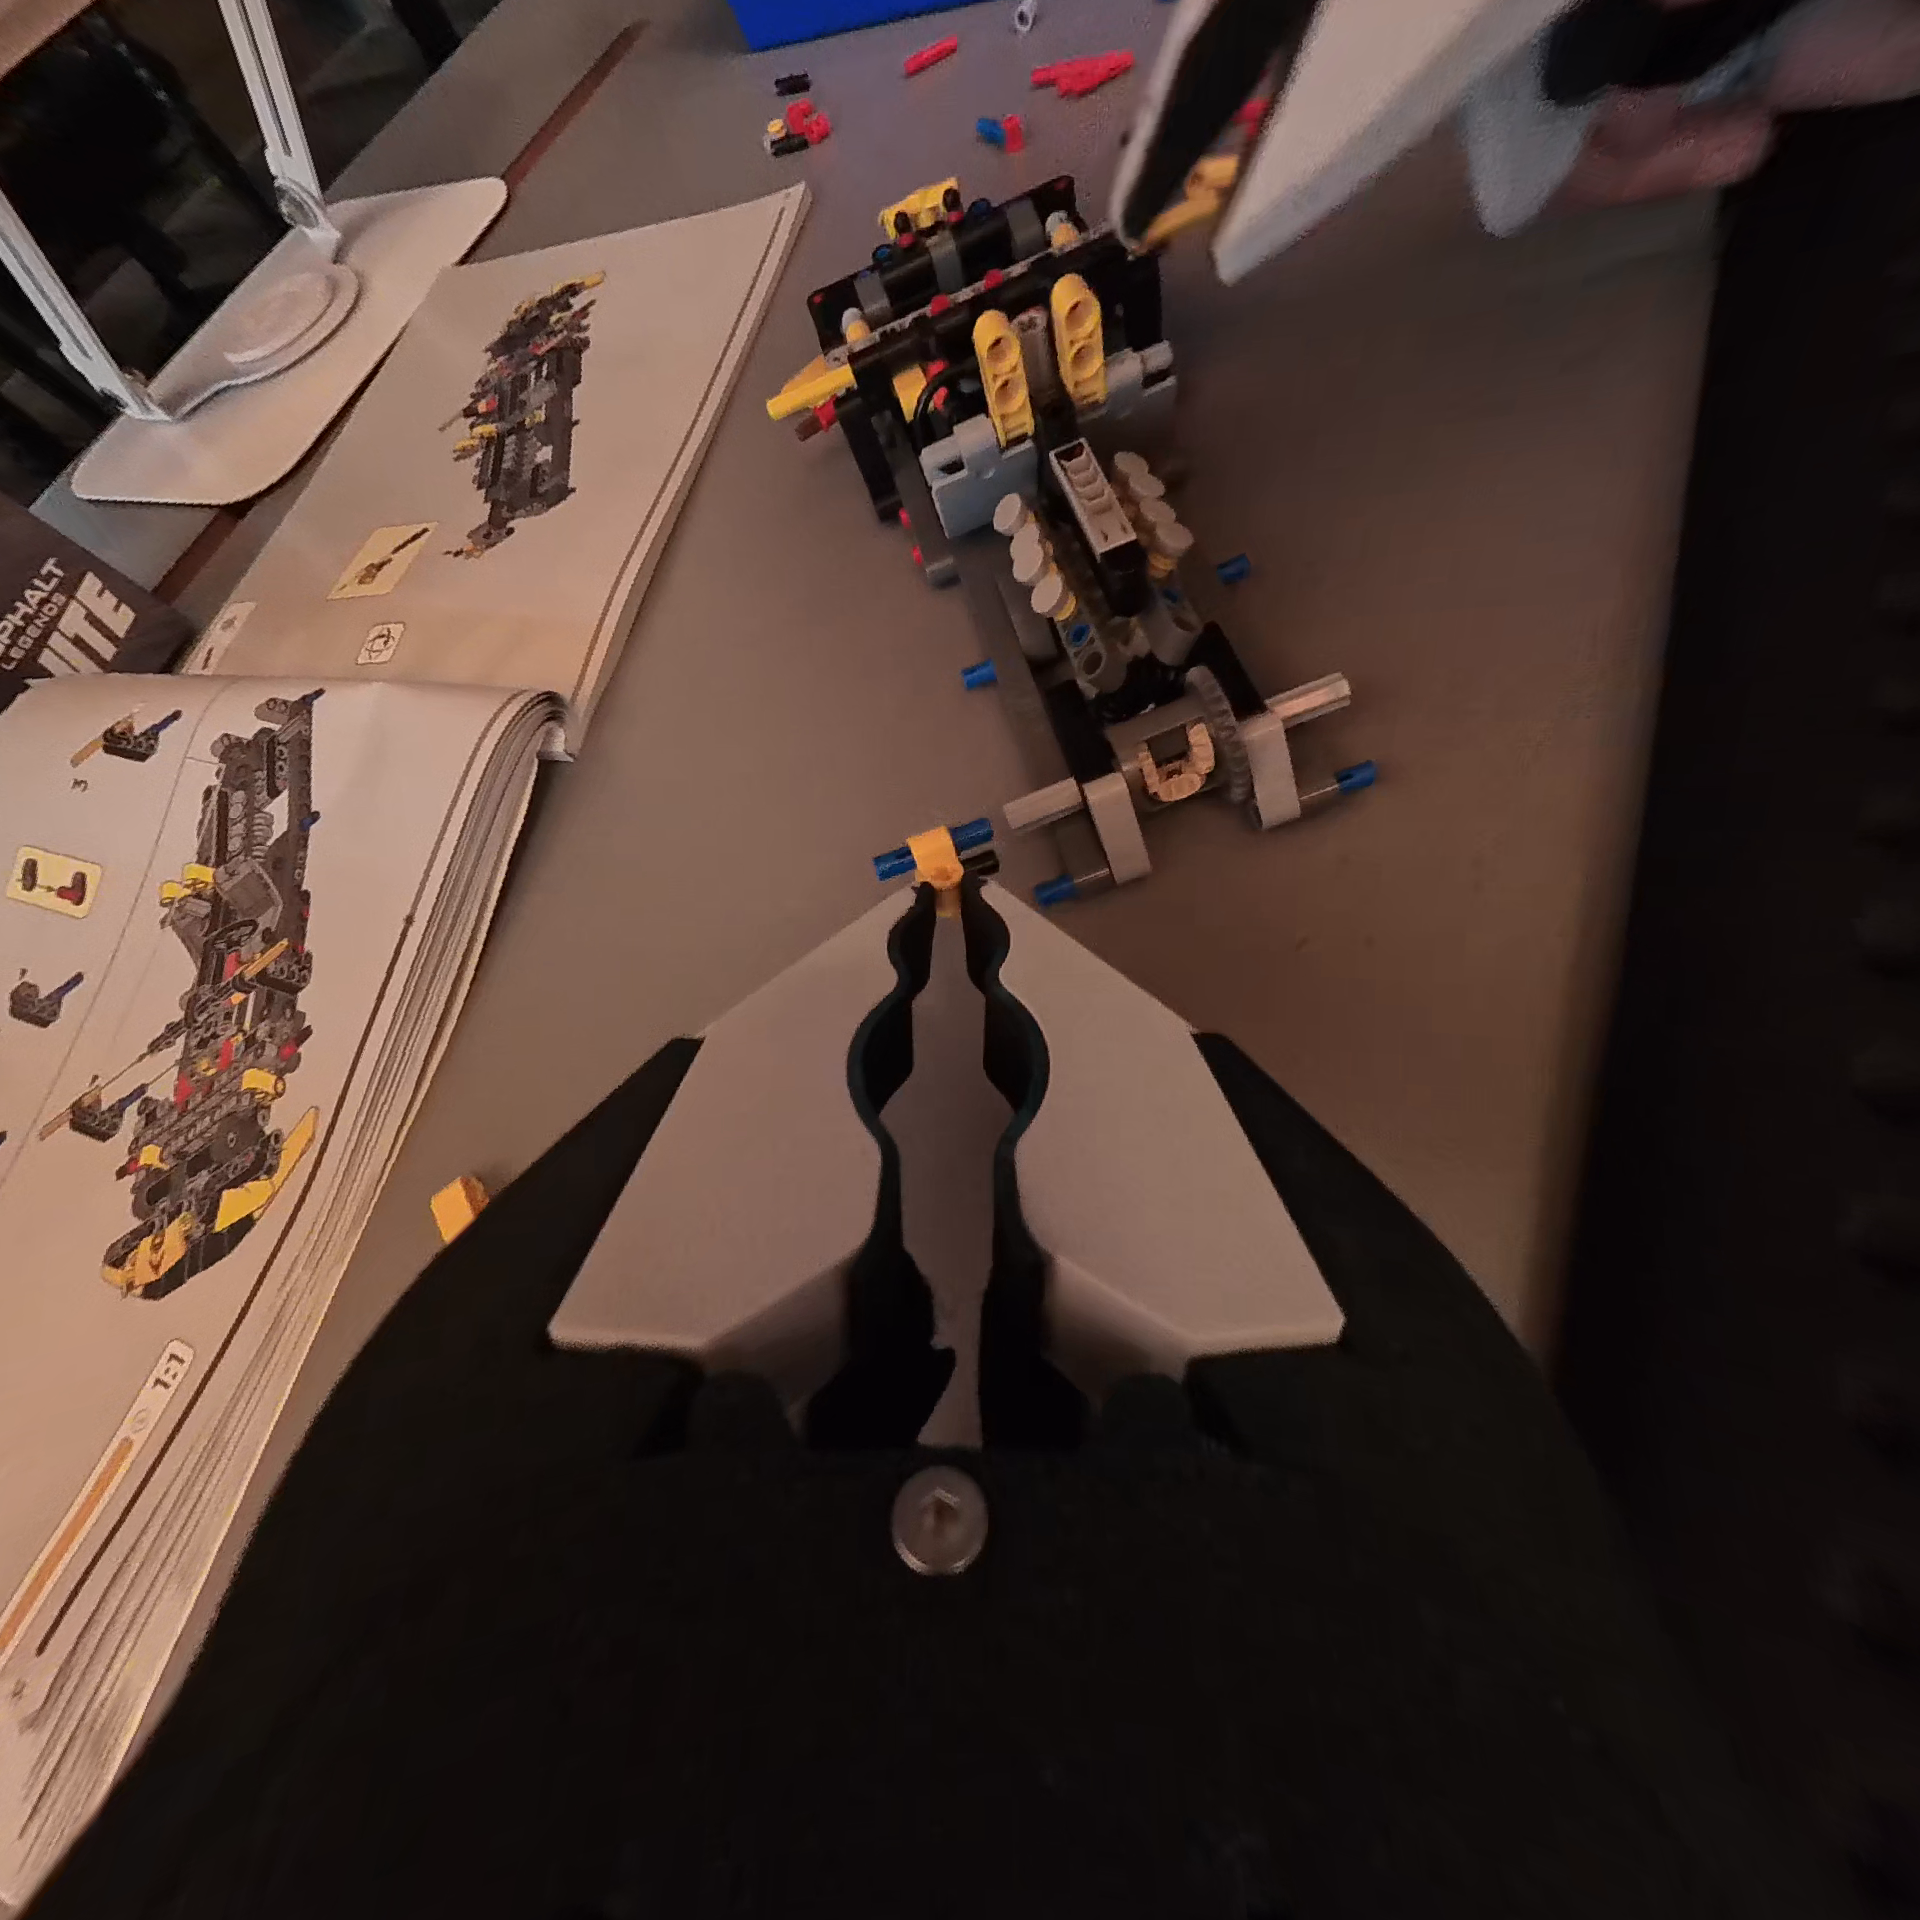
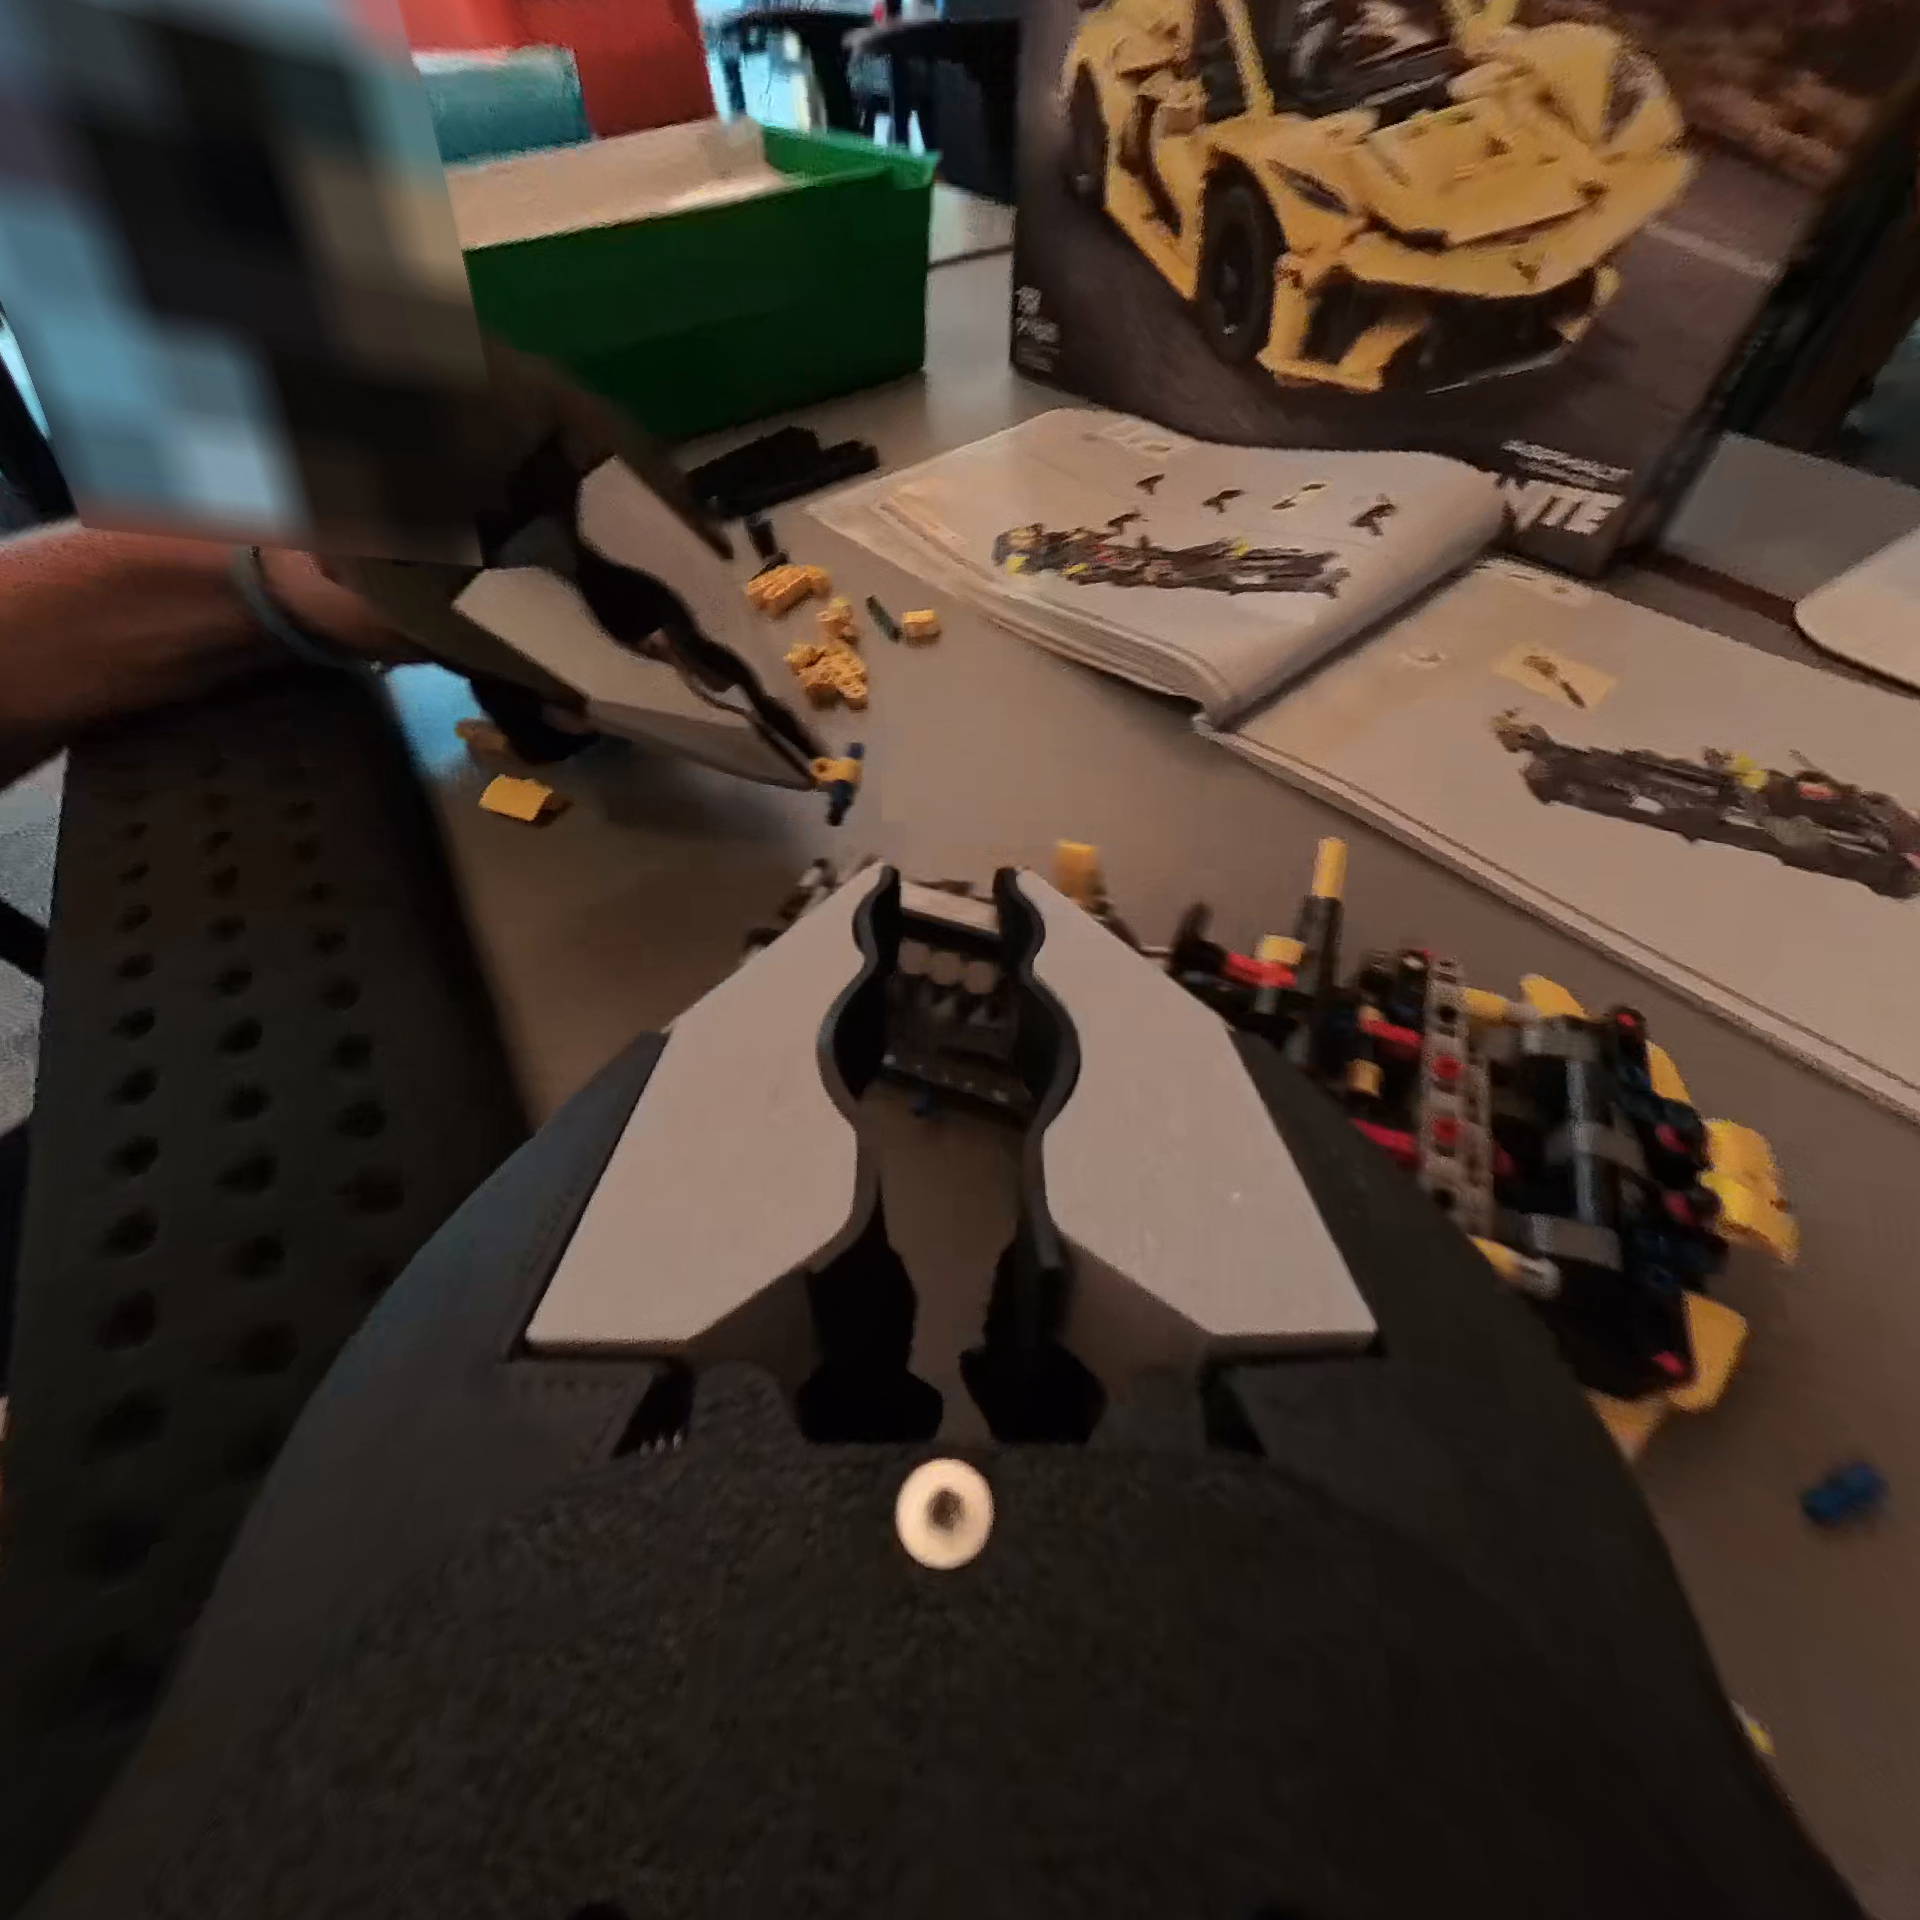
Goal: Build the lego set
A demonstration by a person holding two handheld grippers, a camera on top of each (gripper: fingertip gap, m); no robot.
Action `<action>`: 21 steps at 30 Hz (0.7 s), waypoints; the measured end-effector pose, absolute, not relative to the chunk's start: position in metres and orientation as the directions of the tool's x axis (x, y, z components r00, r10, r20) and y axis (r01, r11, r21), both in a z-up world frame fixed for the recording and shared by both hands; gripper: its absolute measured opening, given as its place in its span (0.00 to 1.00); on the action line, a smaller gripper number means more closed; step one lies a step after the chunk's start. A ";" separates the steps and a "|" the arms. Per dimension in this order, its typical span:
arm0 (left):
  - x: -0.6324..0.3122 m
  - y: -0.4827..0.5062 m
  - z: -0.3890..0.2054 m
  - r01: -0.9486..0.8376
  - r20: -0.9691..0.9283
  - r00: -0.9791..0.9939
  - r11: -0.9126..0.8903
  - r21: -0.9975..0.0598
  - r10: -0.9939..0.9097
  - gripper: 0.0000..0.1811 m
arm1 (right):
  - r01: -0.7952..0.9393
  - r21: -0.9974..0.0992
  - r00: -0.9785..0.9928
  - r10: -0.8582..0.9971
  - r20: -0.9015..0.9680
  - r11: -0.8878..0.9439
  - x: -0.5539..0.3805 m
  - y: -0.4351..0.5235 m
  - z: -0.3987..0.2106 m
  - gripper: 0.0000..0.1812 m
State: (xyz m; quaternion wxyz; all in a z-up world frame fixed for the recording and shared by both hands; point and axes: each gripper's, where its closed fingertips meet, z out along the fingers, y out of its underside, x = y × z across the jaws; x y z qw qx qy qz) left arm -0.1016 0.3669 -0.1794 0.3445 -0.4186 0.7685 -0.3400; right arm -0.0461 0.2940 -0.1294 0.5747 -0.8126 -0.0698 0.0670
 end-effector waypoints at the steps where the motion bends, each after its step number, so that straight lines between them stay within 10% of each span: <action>1: -0.102 0.368 -0.180 -0.415 -0.242 -0.408 0.414 -0.810 -0.881 0.03 | 0.057 -0.933 0.979 0.204 -0.018 -0.356 -0.060 0.297 -0.132 0.10; 21: -0.107 0.349 -0.191 -0.446 -0.205 -0.484 0.441 -0.779 -0.851 0.03 | 0.234 -0.623 0.963 0.087 0.257 -0.746 -0.099 0.338 -0.191 0.12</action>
